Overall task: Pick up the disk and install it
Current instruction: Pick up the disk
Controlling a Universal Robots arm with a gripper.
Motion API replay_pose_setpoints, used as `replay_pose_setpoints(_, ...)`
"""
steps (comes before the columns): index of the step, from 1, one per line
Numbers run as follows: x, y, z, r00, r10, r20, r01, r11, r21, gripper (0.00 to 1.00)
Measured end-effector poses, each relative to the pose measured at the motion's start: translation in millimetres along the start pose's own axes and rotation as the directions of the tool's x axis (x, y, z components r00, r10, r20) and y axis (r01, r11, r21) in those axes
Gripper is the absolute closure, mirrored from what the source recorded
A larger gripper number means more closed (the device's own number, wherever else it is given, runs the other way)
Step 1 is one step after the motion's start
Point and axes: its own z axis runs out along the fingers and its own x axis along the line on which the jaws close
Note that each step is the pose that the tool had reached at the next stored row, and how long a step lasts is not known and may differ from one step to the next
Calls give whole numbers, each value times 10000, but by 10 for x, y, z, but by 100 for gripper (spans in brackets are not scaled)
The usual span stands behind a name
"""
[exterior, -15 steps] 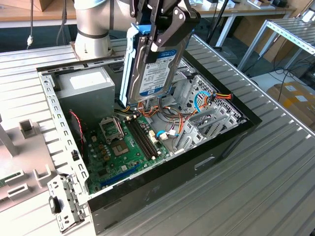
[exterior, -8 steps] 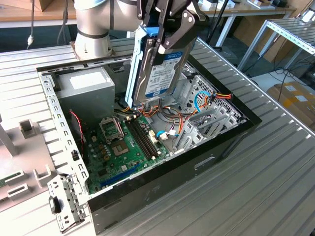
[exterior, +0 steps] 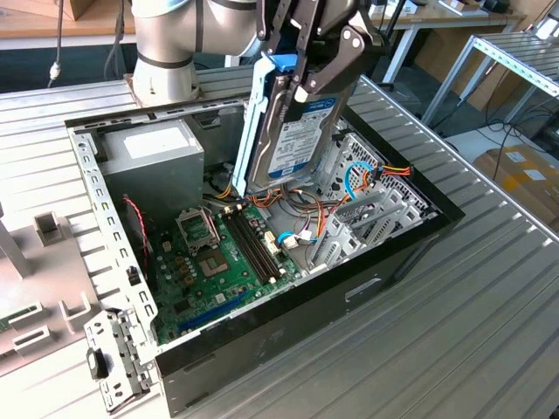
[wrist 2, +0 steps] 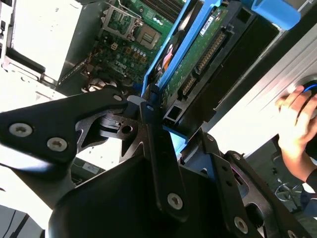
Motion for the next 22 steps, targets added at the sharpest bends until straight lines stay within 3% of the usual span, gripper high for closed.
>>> replay_pose_setpoints(12, 227, -196, -1, 10000, 1, 1, -1, 10000, -67, 63)
replay_pose_setpoints(13, 263, -245, -2, 10000, 0, 1, 0, 10000, -83, 63)
replay_pose_setpoints(22, 417, -425, -8, 10000, 0, 2, 0, 9999, -150, 63)
